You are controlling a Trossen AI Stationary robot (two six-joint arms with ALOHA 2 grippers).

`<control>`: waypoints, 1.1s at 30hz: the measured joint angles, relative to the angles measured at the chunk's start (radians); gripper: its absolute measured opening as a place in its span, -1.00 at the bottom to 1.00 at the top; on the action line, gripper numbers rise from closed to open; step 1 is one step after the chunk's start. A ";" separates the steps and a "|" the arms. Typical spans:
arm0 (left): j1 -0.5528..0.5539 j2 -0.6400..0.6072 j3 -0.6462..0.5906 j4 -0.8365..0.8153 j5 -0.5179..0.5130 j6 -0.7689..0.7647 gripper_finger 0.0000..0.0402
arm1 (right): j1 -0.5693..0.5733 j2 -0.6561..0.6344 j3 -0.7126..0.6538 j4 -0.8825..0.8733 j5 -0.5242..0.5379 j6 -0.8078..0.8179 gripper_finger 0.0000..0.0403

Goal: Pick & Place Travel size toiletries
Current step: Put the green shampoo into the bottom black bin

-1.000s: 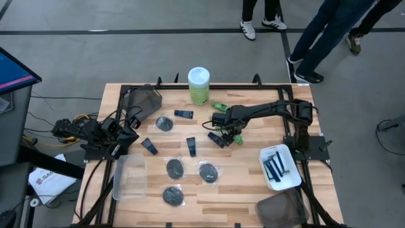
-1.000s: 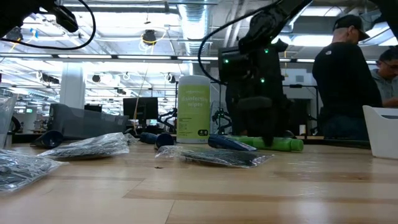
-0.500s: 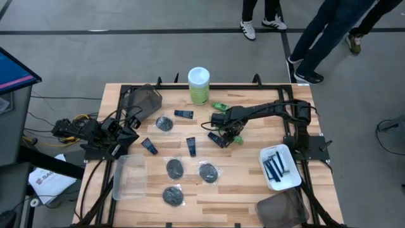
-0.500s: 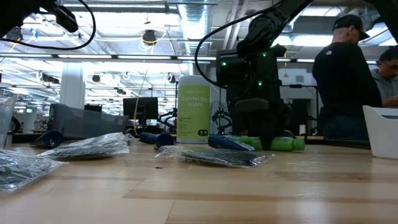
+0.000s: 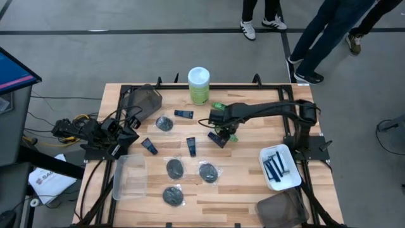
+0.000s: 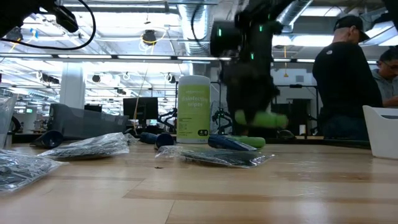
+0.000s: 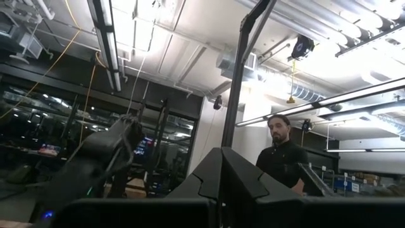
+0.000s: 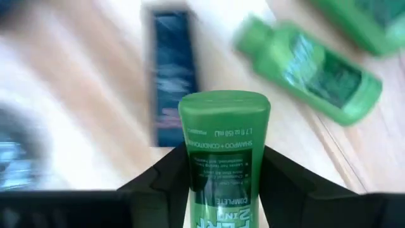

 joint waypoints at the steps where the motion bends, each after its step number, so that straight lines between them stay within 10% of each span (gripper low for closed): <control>1: 0.000 0.000 0.000 -0.001 0.001 0.000 -0.99 | 0.008 -0.019 0.016 0.007 -0.006 0.000 -0.29; 17: 0.000 0.000 0.000 0.003 0.001 0.000 -0.99 | 0.387 -0.381 0.075 0.054 -0.105 0.302 -0.28; 33: 0.000 0.000 0.000 0.006 -0.002 0.000 -0.99 | 0.944 -0.223 0.071 -0.226 -0.110 0.997 -0.25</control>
